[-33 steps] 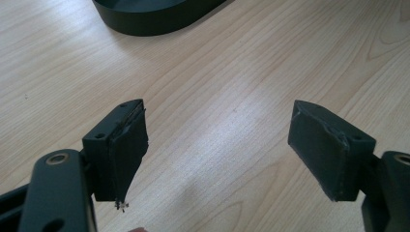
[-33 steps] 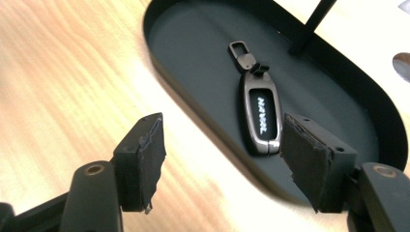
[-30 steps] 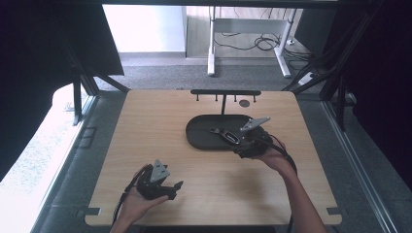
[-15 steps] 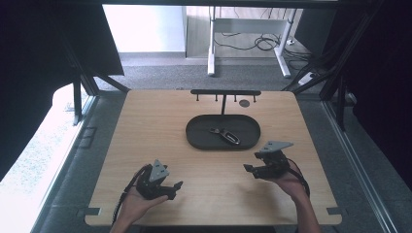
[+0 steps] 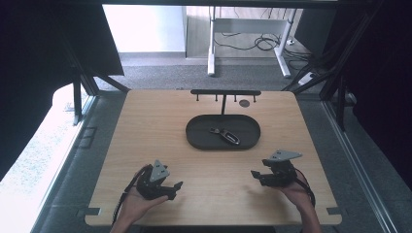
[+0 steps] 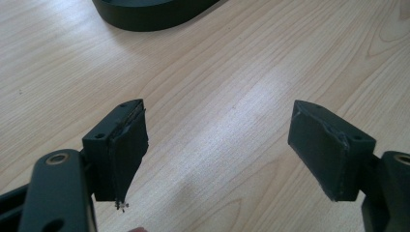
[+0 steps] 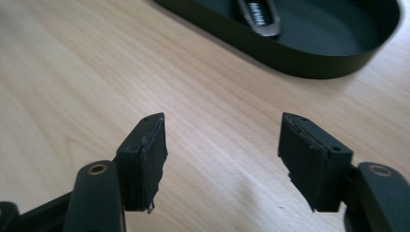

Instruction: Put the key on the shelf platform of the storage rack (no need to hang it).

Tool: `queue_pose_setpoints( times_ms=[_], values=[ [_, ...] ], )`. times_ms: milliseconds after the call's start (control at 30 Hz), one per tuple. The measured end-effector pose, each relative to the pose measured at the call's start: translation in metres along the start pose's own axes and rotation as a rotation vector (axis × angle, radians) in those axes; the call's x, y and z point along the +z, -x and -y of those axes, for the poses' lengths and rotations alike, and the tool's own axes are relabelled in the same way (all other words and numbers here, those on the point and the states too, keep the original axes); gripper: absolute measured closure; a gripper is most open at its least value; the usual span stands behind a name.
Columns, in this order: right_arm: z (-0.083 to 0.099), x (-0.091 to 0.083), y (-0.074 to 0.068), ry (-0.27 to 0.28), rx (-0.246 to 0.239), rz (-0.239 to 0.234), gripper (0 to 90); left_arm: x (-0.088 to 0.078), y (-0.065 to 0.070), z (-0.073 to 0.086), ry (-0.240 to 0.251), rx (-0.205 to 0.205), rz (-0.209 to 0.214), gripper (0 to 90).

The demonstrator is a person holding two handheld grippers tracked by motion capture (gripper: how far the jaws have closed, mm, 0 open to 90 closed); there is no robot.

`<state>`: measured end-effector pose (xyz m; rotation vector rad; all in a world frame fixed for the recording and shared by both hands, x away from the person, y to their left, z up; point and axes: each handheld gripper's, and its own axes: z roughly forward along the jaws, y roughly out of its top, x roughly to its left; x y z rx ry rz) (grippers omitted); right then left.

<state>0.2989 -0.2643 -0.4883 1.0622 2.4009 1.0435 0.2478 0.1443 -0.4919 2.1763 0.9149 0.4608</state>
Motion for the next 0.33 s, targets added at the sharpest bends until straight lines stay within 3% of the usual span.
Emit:
queue_pose_setpoints(
  times_ms=[133, 333],
  values=[
    [0.008, 0.003, 0.007, 0.003, 0.034, 0.051, 32.5, 0.0, 0.0, 0.0, -0.005, 0.003, 0.0, 22.3],
    [0.03, 0.017, 0.024, -0.06, 0.1, 0.114, 31.0, 0.0, 0.0, 0.0, 0.0, -0.001, 0.002, 22.3]
  ],
)
